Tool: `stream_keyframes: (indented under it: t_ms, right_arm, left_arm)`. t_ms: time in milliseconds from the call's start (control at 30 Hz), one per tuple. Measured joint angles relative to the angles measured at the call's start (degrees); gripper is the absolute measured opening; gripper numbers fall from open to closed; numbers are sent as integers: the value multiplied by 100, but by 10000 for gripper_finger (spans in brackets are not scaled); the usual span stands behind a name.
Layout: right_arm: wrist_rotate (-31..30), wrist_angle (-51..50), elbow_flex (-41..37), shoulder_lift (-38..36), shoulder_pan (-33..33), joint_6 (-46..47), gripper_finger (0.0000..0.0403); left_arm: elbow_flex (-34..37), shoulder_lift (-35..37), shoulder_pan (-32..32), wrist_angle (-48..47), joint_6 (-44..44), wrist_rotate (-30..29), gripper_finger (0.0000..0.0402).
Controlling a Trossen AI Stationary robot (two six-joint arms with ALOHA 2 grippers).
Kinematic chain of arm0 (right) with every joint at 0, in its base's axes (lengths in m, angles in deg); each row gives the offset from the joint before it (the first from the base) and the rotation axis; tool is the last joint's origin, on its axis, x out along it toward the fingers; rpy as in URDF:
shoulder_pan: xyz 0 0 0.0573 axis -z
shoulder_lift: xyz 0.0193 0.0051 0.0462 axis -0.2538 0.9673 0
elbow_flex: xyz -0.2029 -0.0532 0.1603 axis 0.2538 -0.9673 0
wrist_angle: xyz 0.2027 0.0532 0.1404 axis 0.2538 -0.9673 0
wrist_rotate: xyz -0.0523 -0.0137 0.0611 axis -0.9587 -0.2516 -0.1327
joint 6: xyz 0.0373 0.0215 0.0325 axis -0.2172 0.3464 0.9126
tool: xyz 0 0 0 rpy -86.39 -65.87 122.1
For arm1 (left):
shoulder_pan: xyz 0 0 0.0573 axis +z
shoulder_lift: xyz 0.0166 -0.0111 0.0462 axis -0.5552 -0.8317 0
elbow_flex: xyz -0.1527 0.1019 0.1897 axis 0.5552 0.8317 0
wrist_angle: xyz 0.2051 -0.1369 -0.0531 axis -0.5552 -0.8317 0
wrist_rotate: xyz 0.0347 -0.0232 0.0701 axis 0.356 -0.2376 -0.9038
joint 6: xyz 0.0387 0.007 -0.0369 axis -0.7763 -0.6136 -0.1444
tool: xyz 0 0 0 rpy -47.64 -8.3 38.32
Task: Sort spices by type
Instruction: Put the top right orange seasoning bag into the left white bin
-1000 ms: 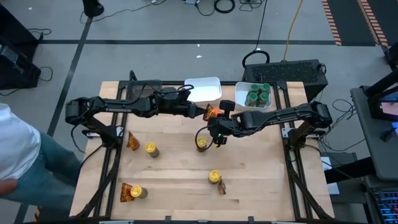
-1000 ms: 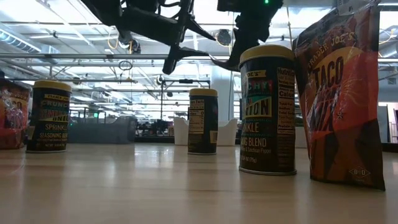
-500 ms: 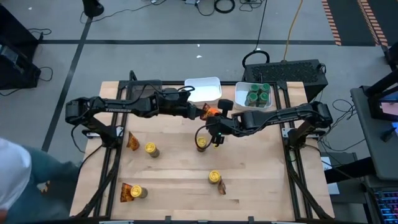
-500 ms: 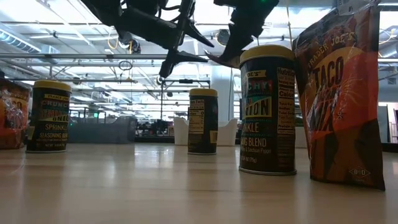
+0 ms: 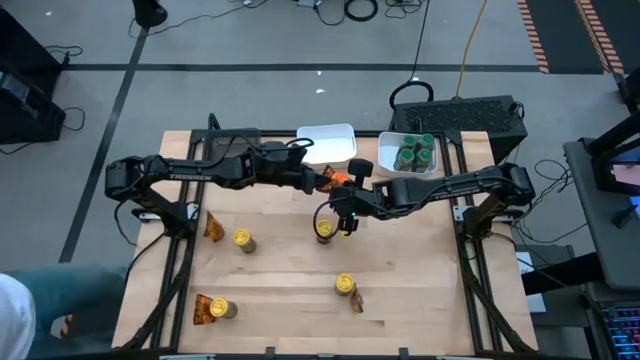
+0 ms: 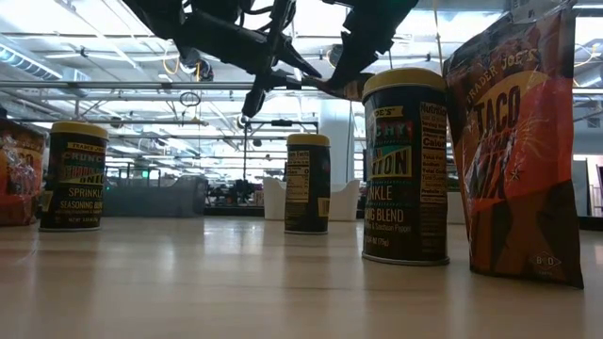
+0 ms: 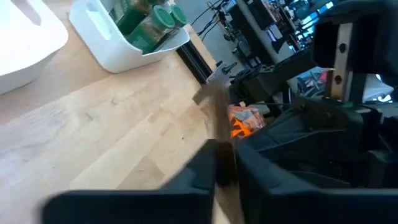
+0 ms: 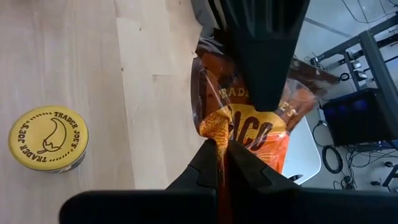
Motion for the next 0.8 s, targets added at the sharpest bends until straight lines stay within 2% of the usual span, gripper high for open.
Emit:
stream_keyframes:
  t_ms: [67, 267, 400, 533, 733, 800]
  right_arm:
    - [-4, 12, 1, 0, -2, -2, 1]
    - [3, 12, 2, -2, -4, -76, 36]
    - [3, 26, 1, -10, -8, -145, 83]
    - [-3, -48, 74, -48, -8, 59, 146]
    - [155, -1296, 858, -52, -8, 246, 233]
    - [137, -1930, 1135, -72, -8, 484, 250]
  left_arm:
    - [2, 0, 0, 36, -91, 29, 12]
    - [4, 0, 0, 59, -218, 34, 5]
    - [4, 0, 6, 63, -252, 34, 3]
    - [4, 2, 100, 61, -298, 34, 3]
    - [-174, 21, 514, -135, -578, 179, 2]
    - [-430, 102, 748, -582, -960, 146, 1]
